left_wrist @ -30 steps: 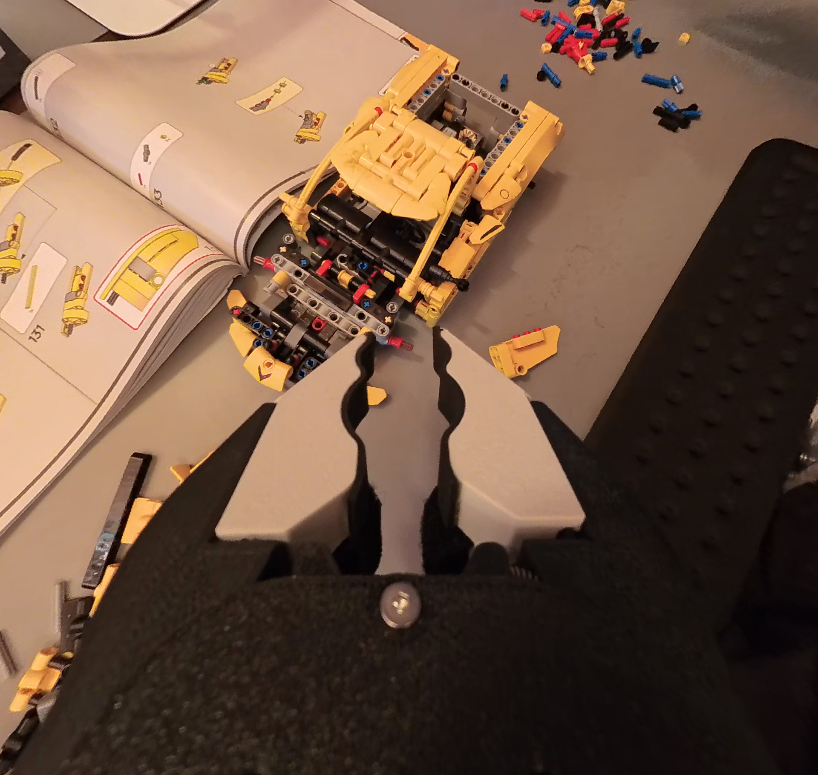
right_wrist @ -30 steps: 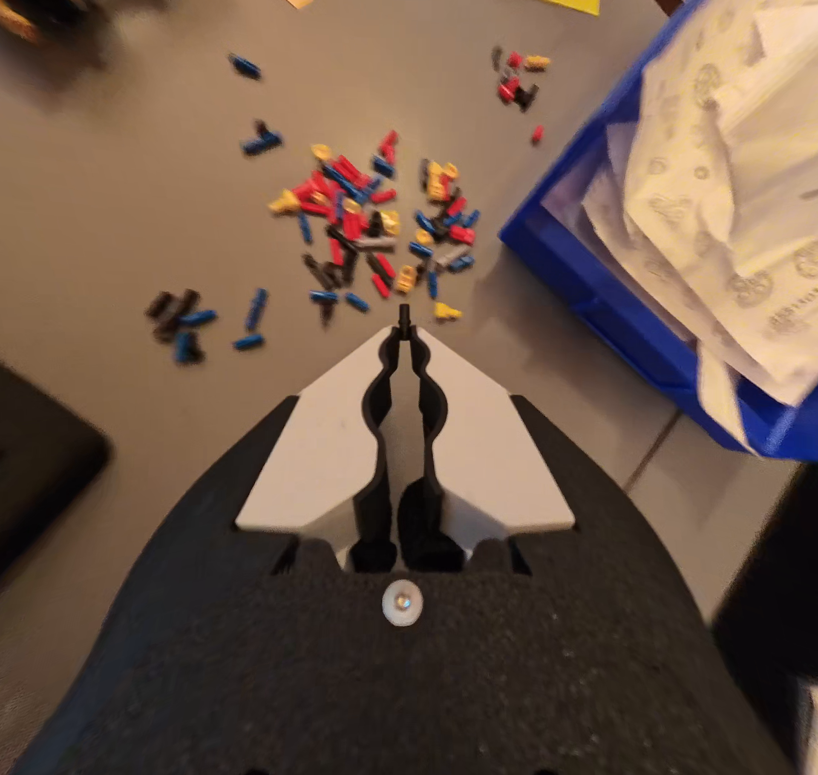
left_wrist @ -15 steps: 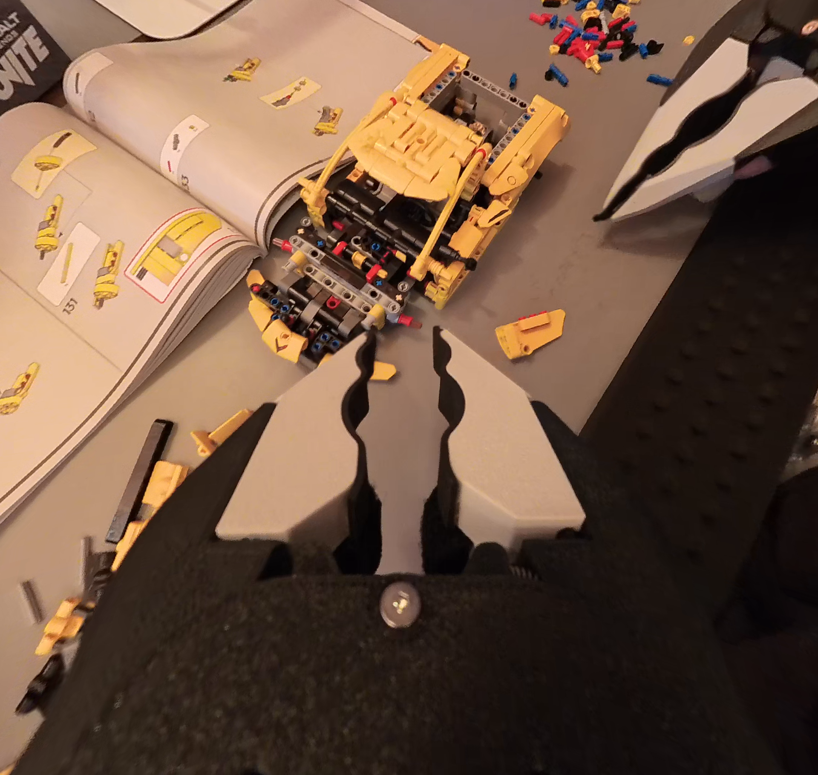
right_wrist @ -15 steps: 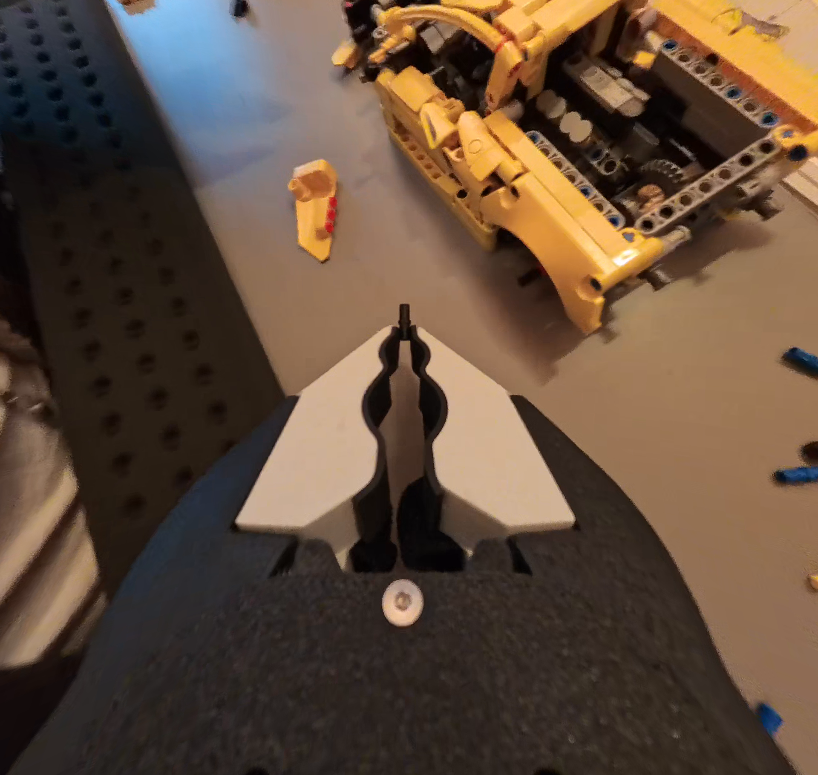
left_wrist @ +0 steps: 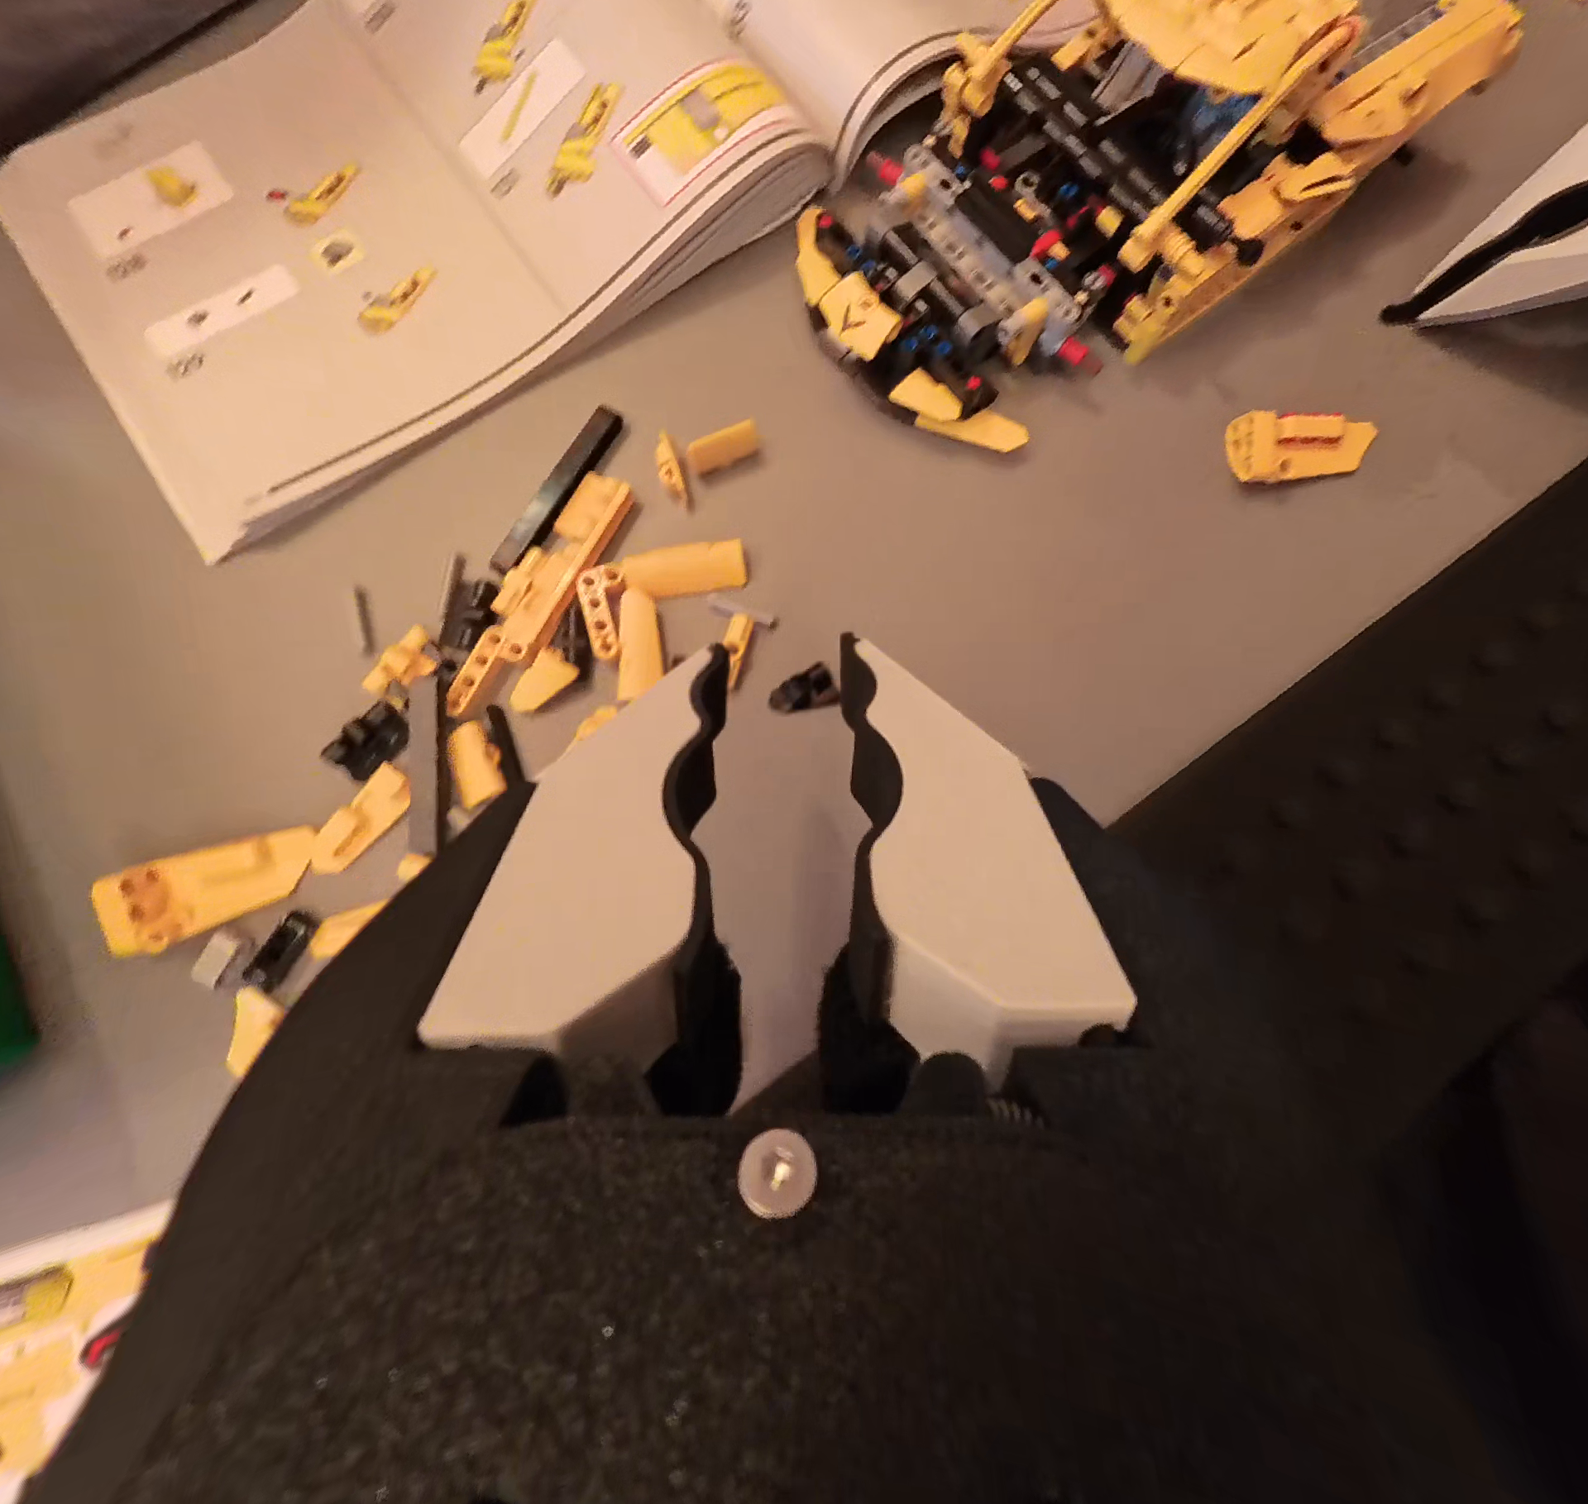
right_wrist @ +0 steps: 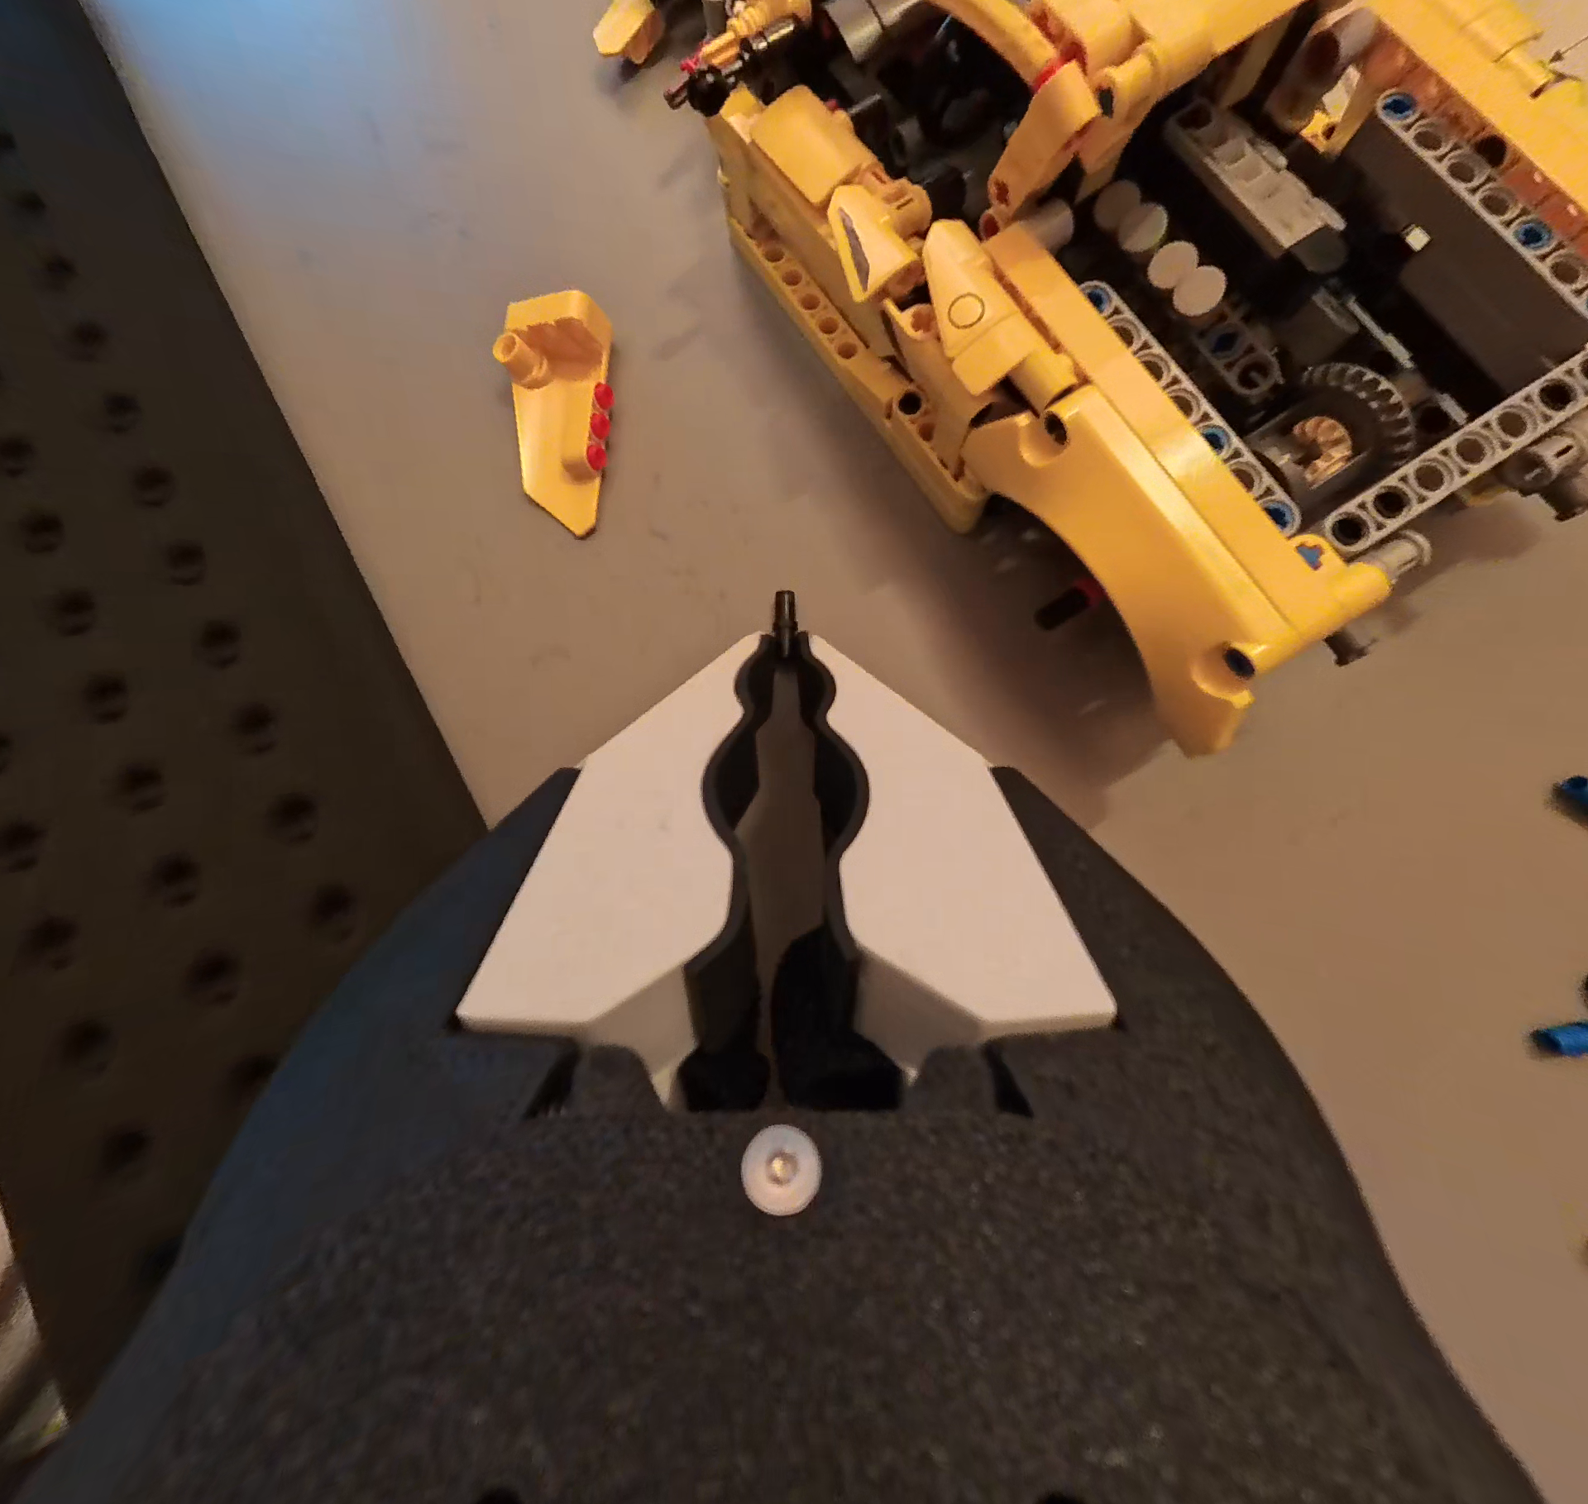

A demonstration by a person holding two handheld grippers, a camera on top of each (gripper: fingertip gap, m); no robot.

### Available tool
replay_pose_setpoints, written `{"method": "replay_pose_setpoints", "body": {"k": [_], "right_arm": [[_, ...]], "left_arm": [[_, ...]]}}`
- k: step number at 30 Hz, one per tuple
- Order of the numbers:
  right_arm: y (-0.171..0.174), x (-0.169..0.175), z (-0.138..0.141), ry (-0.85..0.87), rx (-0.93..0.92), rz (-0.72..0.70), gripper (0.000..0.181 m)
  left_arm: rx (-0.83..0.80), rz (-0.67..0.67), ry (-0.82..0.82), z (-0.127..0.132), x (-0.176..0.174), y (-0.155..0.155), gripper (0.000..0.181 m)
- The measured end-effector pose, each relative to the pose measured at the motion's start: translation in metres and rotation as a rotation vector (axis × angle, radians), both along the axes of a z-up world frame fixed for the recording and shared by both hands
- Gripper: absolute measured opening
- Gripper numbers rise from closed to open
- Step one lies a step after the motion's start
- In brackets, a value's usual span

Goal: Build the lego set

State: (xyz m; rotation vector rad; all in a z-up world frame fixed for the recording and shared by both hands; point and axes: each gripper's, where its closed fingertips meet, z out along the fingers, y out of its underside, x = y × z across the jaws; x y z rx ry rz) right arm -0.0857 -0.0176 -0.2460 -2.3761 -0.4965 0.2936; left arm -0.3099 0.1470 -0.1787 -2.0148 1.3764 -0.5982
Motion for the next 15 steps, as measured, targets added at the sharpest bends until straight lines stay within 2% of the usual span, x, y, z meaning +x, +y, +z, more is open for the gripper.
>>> {"method": "replay_pose_setpoints", "body": {"k": [2,6,11,15], "right_arm": [[0.0,0.0,0.0,0.001,-0.003,-0.001,0.004],[0.003,0.0,0.007,0.051,0.03,-0.043,0.019],[0.012,0.008,0.04,0.179,0.216,-0.145,0.022],[0.016,0.029,0.048,0.141,0.295,-0.265,0.022]], "left_arm": [[0.003,0.027,0.009,-0.002,-0.013,0.004,0.026],[0.036,0.093,0.061,-0.009,-0.045,0.02,0.026],[0.023,0.208,0.139,-0.019,-0.094,0.043,0.023],[0.051,0.285,0.142,-0.018,-0.126,0.061,0.022]]}}
